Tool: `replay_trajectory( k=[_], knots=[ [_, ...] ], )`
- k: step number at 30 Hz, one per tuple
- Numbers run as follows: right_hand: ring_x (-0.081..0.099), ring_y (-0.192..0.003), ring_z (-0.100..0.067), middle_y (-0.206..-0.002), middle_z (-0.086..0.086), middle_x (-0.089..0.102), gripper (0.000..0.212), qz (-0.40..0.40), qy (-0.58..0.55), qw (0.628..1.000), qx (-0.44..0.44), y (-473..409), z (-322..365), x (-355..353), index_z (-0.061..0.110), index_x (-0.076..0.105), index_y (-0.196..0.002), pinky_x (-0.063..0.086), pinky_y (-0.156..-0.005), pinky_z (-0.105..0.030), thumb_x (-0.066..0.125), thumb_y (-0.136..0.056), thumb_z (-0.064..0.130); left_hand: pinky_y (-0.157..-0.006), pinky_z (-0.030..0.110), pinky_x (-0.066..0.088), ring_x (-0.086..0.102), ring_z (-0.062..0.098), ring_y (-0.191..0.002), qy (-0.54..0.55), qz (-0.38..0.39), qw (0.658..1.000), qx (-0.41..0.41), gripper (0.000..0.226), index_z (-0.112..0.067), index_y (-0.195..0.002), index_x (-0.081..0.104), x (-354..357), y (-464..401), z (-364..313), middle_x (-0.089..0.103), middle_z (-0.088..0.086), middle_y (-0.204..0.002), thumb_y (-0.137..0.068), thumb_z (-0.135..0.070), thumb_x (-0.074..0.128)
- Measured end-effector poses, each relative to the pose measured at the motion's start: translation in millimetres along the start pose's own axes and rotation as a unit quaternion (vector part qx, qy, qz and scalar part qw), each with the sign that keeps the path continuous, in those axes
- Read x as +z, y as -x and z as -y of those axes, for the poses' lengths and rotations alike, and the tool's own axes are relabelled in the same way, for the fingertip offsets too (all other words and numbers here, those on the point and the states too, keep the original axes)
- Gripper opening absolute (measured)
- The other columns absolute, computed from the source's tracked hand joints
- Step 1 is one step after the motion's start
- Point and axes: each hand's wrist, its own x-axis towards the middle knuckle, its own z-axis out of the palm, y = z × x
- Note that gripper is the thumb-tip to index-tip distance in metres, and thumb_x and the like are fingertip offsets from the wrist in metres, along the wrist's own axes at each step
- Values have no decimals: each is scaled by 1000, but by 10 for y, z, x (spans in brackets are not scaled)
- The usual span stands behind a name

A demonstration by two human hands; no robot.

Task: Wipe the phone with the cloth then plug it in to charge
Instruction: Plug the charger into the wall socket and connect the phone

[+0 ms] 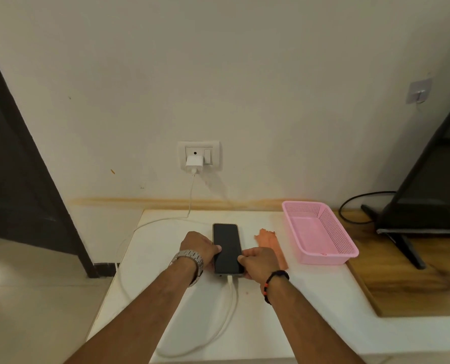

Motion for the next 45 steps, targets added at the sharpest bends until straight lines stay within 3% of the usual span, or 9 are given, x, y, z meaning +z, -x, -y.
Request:
replay_trajectory(
  k=[6,19,25,29,33,36,39,42,45],
  knots=[
    [73,-94,-29,-99,-19,76,17,-17,48,999,-18,-59,-38,16,-3,78,-99,63,-86,-41,67,-94,10,-82,45,66,78,32,-83,-31,-13,999,-9,20,-1,-88,80,33,-4,7,80,15,-86,-80,-19,88],
    [73,-90,-28,-93,-16,78,19,-42,144,987,-53,-50,-26,36,3,81,-93,62,-85,-37,69,-93,17,-84,40,65,77,30,-88,-106,-27,994,7,23,-6,-89,83,84,-46,51,80,12,-90,-81,-27,88],
    [73,-92,-25,-98,-13,79,17,-68,164,983,-47,-52,-27,83,6,81,-97,56,-77,-26,74,-91,20,-81,38,66,78,28,-81,-139,-30,990,1,25,-9,-86,83,80,-29,37,80,9,-85,-80,-33,89],
    [72,-88,-23,-96,-10,79,15,-72,169,982,-44,-35,-18,81,9,81,-96,61,-88,-32,76,-88,20,-77,41,67,79,31,-77,-120,-28,992,1,30,-6,-85,82,45,27,49,80,14,-81,-81,-35,88],
    [66,-109,-18,-117,0,73,37,-86,150,984,-49,18,53,13,14,72,-124,49,-97,-22,76,-90,29,-66,42,67,74,26,-57,-55,-32,998,4,41,-3,-71,73,-90,134,99,78,17,-72,-86,-41,82],
    [63,-93,-8,-98,12,64,25,-82,105,988,-82,73,247,-53,15,76,-111,42,-79,1,74,-91,30,-56,35,66,75,20,-55,50,-26,998,8,34,-4,-83,76,-361,168,63,79,8,-73,-90,-38,79],
    [71,-89,-15,-93,4,75,3,-48,-18,994,-92,128,520,-31,22,77,-89,61,-79,-24,76,-89,25,-50,34,61,72,24,-53,191,-32,981,-3,34,3,-96,74,-716,98,-83,78,11,-72,-93,-30,78],
    [73,-83,-15,-93,0,77,4,-1,-97,992,-83,131,838,42,20,77,-89,60,-66,-23,77,-90,23,-51,34,61,74,28,-57,299,-30,954,-6,34,4,-95,73,-1044,-39,-289,78,12,-69,-93,-29,78],
    [73,-83,-17,-95,-4,77,6,35,-152,985,-77,84,1151,127,16,77,-93,61,-69,-26,75,-90,21,-61,38,64,80,32,-74,347,-34,937,-3,37,3,-101,71,-1264,-238,-455,81,18,-86,-93,-32,78]
  ],
)
